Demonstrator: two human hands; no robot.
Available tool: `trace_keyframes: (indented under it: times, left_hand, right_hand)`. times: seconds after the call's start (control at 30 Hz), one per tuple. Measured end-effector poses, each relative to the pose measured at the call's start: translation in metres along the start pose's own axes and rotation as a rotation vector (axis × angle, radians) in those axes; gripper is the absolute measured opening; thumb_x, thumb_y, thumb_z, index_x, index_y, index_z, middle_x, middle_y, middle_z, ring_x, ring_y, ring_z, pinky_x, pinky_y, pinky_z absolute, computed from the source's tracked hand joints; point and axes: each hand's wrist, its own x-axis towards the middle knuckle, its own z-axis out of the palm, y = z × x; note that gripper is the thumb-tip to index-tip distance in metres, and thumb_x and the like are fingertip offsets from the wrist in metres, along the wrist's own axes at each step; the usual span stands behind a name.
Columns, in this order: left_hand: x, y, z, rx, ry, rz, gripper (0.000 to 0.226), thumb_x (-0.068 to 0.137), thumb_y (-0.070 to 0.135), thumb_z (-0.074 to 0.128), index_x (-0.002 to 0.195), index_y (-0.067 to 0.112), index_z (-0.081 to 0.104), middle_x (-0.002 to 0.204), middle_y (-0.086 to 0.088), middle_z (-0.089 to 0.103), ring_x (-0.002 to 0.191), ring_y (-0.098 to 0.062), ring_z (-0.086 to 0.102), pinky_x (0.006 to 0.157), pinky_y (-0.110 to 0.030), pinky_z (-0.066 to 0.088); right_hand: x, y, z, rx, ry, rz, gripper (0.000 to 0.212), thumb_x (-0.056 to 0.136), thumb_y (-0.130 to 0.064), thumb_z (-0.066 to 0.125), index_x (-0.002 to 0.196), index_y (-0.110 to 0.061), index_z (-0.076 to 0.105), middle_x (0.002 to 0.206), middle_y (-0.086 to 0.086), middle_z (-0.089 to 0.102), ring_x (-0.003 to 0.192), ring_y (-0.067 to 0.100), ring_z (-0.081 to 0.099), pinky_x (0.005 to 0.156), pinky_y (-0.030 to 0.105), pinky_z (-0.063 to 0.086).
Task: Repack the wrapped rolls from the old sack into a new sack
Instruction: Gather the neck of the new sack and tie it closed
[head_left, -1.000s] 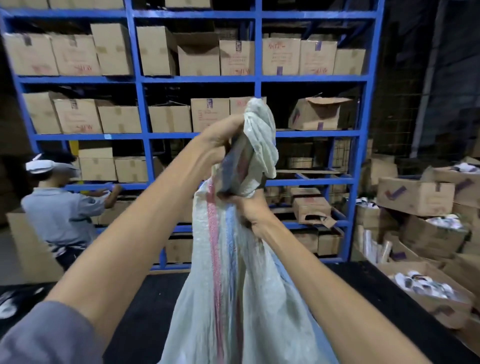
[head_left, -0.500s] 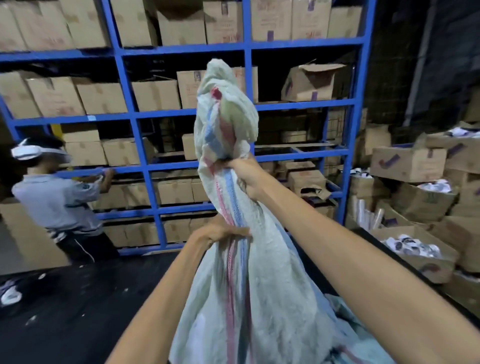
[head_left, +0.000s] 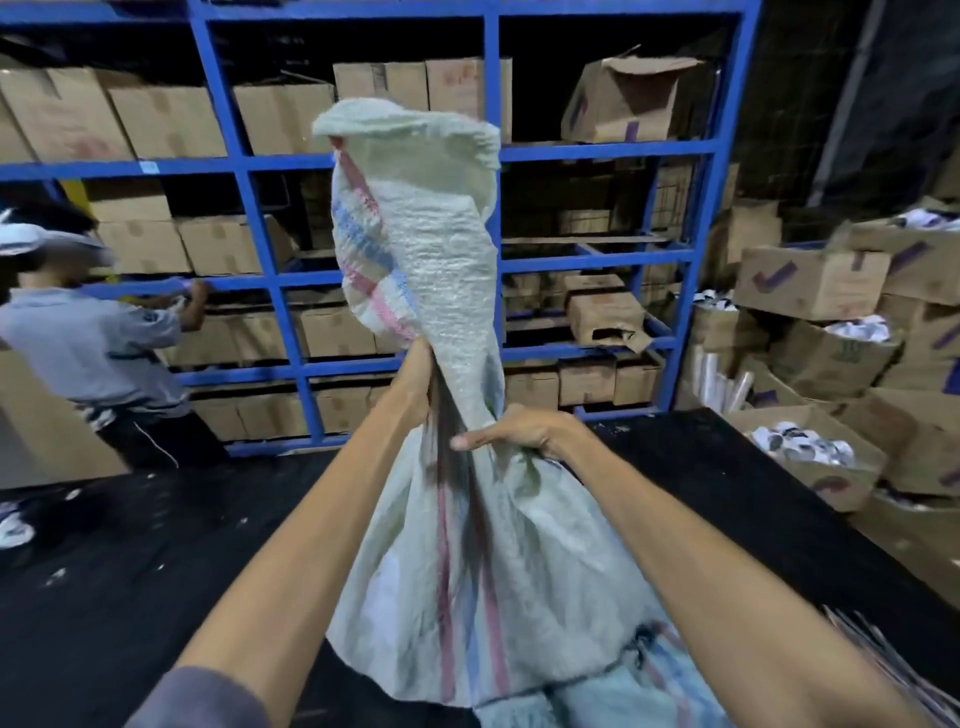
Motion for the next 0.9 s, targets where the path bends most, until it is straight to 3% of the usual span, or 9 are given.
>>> trace_keyframes:
  times: [0.07, 0.17, 0.27, 0.4, 0.53, 0.6, 0.7, 0.8, 0.9]
  left_hand:
    - [-0.003, 0.008, 0.007, 0.164, -0.045, 0.073, 0.034, 0.108, 0.033, 0.037, 0.094, 0.016, 0.062, 0.086, -0.002, 0.067, 0.077, -0.015, 0.063, 0.067, -0.028, 0.053]
    - [-0.004, 0.015, 0.004, 0.478, -0.084, 0.1, 0.044, 0.105, 0.042, 0.04, 0.126, 0.008, 0.058, 0.119, -0.009, 0.064, 0.108, -0.023, 0.058, 0.088, -0.034, 0.048]
    - [-0.01, 0.029, -0.033, 0.675, -0.216, 0.079, 0.067, 0.083, 0.057, 0.064, 0.134, 0.012, 0.061, 0.128, -0.003, 0.067, 0.113, -0.016, 0.064, 0.089, -0.015, 0.05]
    - [-0.019, -0.001, -0.108, 0.779, -0.247, -0.147, 0.134, 0.049, 0.065, 0.091, 0.156, 0.034, 0.016, 0.151, 0.01, 0.042, 0.141, -0.013, 0.038, 0.119, -0.042, 0.03]
    - [-0.047, -0.104, -0.088, 0.825, -0.349, -0.19, 0.152, 0.045, 0.055, 0.095, 0.157, 0.029, -0.005, 0.157, 0.01, 0.021, 0.147, -0.016, 0.024, 0.122, -0.038, 0.021]
    - [-0.042, -0.153, -0.059, 0.692, -0.28, -0.156, 0.14, 0.04, 0.051, 0.099, 0.152, 0.026, 0.018, 0.147, 0.009, 0.041, 0.139, -0.014, 0.04, 0.12, -0.039, 0.031]
    - [-0.033, -0.187, -0.022, 0.567, -0.043, -0.066, 0.14, 0.033, 0.063, 0.096, 0.147, 0.027, 0.023, 0.14, 0.005, 0.046, 0.133, -0.014, 0.046, 0.114, -0.037, 0.038]
    - [-0.033, -0.187, -0.007, 0.58, 0.077, -0.052, 0.094, 0.049, 0.047, 0.097, 0.119, 0.019, 0.039, 0.109, 0.006, 0.047, 0.102, -0.007, 0.048, 0.099, -0.021, 0.034]
    - [-0.022, -0.194, -0.012, 0.445, 0.248, -0.02, 0.078, 0.049, 0.049, 0.09, 0.115, 0.024, 0.056, 0.111, 0.004, 0.062, 0.109, -0.014, 0.057, 0.102, -0.035, 0.043]
  right_hand:
    - [0.013, -0.001, 0.03, 0.085, 0.047, -0.052, 0.08, 0.057, -0.049, 0.094, 0.124, -0.018, 0.065, 0.116, -0.007, 0.07, 0.106, 0.014, 0.066, 0.104, 0.038, 0.05]
    - [0.031, -0.006, 0.056, 0.411, 0.224, -0.169, 0.058, 0.076, -0.026, 0.087, 0.126, -0.01, 0.062, 0.118, -0.008, 0.062, 0.106, 0.011, 0.06, 0.088, 0.024, 0.047]
    - [0.046, -0.002, 0.058, 0.443, 0.279, -0.172, 0.054, 0.089, -0.031, 0.074, 0.136, -0.012, 0.057, 0.137, -0.002, 0.059, 0.126, 0.019, 0.056, 0.1, 0.031, 0.048]
    - [0.051, -0.001, 0.049, 0.506, 0.35, -0.19, 0.071, 0.083, -0.045, 0.076, 0.144, -0.02, 0.05, 0.143, -0.009, 0.05, 0.127, 0.01, 0.047, 0.11, 0.032, 0.039]
    - [0.053, -0.008, 0.044, 0.495, 0.332, -0.129, 0.071, 0.086, -0.051, 0.072, 0.145, -0.02, 0.048, 0.144, -0.006, 0.05, 0.131, 0.016, 0.049, 0.107, 0.031, 0.039]
    - [0.052, -0.016, 0.054, 0.475, 0.289, -0.096, 0.072, 0.087, -0.052, 0.07, 0.147, -0.021, 0.046, 0.147, -0.006, 0.048, 0.136, 0.018, 0.046, 0.103, 0.029, 0.038]
    - [0.056, -0.019, 0.067, 0.549, 0.285, -0.02, 0.078, 0.086, -0.053, 0.071, 0.149, -0.018, 0.042, 0.151, -0.005, 0.045, 0.138, 0.021, 0.044, 0.108, 0.036, 0.04]
    - [0.058, -0.022, 0.068, 0.57, 0.246, 0.02, 0.079, 0.086, -0.058, 0.068, 0.15, -0.023, 0.04, 0.153, -0.008, 0.041, 0.139, 0.021, 0.042, 0.103, 0.036, 0.038]
    - [0.062, -0.022, 0.063, 0.611, 0.241, 0.022, 0.079, 0.087, -0.057, 0.066, 0.152, -0.021, 0.038, 0.153, -0.006, 0.041, 0.139, 0.022, 0.041, 0.109, 0.036, 0.036]
